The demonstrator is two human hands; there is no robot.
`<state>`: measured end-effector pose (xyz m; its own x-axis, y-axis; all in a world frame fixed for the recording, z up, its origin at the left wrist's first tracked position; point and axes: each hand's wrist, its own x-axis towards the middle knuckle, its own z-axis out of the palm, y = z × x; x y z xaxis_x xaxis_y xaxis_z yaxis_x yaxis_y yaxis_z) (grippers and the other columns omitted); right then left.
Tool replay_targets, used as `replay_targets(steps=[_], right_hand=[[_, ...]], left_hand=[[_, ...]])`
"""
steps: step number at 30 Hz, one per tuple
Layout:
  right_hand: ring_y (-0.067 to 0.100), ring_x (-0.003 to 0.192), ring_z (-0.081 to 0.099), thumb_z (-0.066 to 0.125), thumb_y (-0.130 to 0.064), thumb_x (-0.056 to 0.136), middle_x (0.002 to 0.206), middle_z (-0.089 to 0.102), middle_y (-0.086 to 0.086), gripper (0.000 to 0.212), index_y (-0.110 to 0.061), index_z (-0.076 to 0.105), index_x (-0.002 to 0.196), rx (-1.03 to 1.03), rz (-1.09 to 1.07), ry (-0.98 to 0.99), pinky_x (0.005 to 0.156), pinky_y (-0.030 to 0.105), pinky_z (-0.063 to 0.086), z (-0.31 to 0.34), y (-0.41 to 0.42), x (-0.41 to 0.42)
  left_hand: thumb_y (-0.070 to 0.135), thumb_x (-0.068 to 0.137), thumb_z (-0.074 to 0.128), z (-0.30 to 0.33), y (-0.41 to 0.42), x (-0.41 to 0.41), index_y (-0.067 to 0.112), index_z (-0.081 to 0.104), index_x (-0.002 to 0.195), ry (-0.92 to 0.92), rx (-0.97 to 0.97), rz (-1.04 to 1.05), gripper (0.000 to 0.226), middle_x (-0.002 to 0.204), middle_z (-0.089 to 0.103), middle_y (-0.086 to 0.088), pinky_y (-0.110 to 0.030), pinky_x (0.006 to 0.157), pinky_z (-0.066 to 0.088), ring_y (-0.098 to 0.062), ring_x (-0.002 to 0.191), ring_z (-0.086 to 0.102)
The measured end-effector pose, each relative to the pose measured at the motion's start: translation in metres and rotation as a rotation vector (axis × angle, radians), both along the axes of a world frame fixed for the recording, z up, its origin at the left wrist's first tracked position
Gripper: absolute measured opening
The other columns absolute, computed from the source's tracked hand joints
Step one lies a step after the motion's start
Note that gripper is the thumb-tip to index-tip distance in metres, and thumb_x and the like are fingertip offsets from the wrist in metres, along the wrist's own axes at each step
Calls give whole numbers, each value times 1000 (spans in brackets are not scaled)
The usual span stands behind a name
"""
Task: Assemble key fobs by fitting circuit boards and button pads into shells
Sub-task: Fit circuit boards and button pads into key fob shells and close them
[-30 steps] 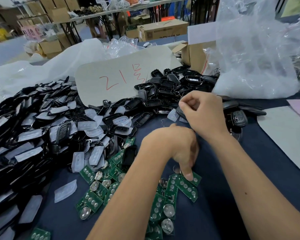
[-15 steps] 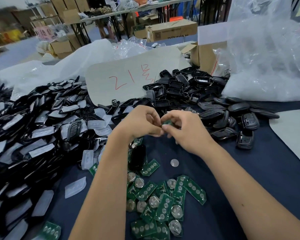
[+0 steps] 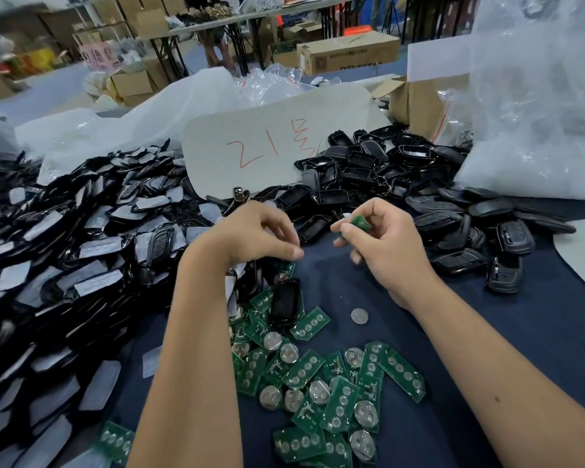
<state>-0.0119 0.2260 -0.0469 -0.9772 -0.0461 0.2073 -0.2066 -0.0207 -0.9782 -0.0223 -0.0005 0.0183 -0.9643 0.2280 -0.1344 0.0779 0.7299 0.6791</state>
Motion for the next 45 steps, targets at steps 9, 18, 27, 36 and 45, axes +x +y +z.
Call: replay_targets(steps=[9, 18, 27, 36, 45], right_hand=[[14, 62, 48, 65, -5, 100, 80, 74, 1, 32, -34, 77, 98, -62, -17, -27, 55, 24, 41, 0, -1, -1], [10, 58, 42, 60, -5, 103, 73, 52, 1, 20, -17, 77, 106, -192, -142, -25, 49, 24, 39, 1, -1, -4], [11, 51, 54, 73, -8, 95, 63, 67, 0, 7, -7, 70, 90, -234, -250, -41, 45, 25, 45, -3, 0, -7], [22, 43, 57, 79, -26, 90, 73, 75, 7, 11, -15, 75, 88, -48, -187, 54, 45, 32, 49, -7, -1, -5], [10, 44, 57, 81, -29, 88, 71, 75, 0, 9, -25, 74, 85, 163, -167, 108, 49, 25, 44, -3, -2, 0]], left_hand=[[26, 67, 95, 18, 11, 6, 36, 79, 72, -236, -371, -90, 20, 98, 67, 5, -32, 82, 51, -15, 97, 64], [3, 109, 45, 9, 11, 2, 16, 49, 98, -8, 629, 63, 17, 105, 78, -18, -36, 73, 63, -34, 98, 76], [16, 107, 56, -10, 42, -1, 15, 58, 106, -201, 506, 232, 2, 74, 66, 0, -22, 44, 46, -16, 51, 66], [-14, 98, 54, -10, 44, 1, 18, 71, 120, -328, 528, 48, 42, 105, 67, -9, -22, 77, 60, -16, 90, 70], [-21, 93, 51, -14, 39, -1, 39, 81, 96, -312, 516, -54, 67, 92, 78, 10, -22, 79, 59, 3, 93, 72]])
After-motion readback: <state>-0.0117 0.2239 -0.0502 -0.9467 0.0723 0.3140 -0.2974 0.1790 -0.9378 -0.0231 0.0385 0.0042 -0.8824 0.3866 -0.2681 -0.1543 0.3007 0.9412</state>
